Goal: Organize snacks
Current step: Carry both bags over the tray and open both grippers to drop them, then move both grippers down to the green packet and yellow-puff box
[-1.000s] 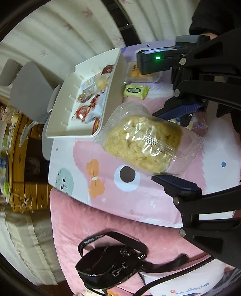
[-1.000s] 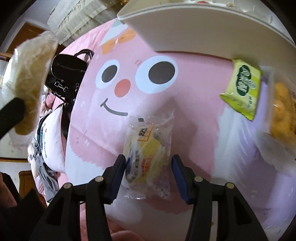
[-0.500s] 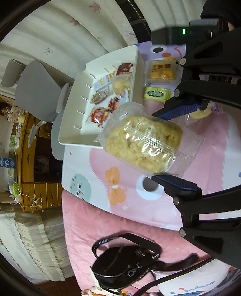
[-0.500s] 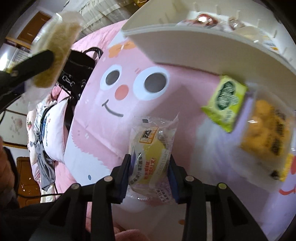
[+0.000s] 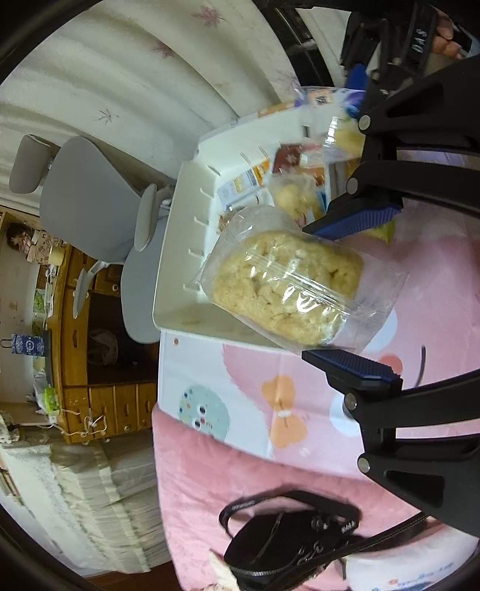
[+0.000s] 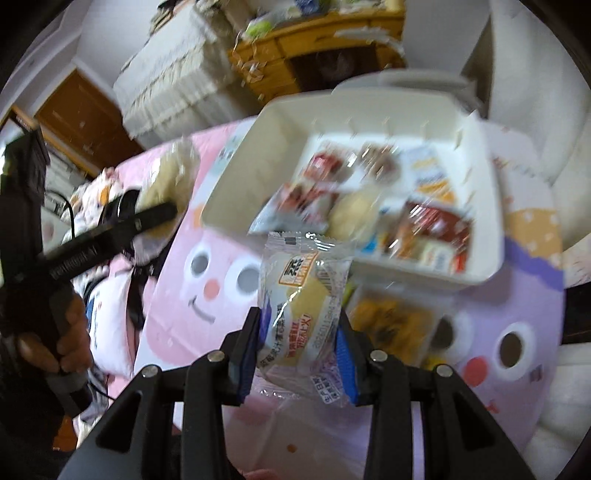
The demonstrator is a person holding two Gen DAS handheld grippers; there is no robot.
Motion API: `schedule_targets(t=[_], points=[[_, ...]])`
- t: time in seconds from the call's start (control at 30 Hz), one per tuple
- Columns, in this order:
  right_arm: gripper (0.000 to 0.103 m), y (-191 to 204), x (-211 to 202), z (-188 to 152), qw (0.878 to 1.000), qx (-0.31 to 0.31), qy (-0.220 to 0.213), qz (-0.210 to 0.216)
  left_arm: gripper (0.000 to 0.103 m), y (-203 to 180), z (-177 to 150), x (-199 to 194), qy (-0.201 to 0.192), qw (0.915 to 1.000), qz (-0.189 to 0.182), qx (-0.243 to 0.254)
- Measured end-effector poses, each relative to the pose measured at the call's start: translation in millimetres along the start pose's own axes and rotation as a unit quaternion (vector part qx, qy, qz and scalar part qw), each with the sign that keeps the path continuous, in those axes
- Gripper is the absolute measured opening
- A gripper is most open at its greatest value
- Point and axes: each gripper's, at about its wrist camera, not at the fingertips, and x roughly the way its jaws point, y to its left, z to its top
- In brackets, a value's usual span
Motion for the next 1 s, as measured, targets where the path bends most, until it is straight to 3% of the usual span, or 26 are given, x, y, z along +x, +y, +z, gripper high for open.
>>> schedule_targets(t=[0.3,0.33,0.37,0.4,0.47,1.0], points=[[0.039,-31,-30,36,0.994,-0.012,-0.08,-0.07,0.057,-16,30,6,-0.025,0.9997,-0.003,-0.001],[0.04,-34,-32,38,0.993,-0.013,-0.091,-0.073,0.059,-18,33,5,-0.027,0.9996,-0.007,0.0],[0.043,-37,-31,39,0.992,-0.013,-0.099,-0.075,0.07,-21,36,5,-0.025,0.9996,-0.016,0.003],[0.047,-40,-28,40,0.992,-0.008,-0.098,-0.077,0.08,-22,37,5,-0.023,0.9995,-0.021,0.004],[0.057,-46,-18,41,0.993,0.012,-0.076,-0.086,0.08,-25,35,5,-0.022,0.9994,-0.027,0.005],[0.063,-63,-20,7,0.993,0.049,-0.073,-0.084,0.08,-39,-9,21,0.048,0.9984,-0.028,0.003]])
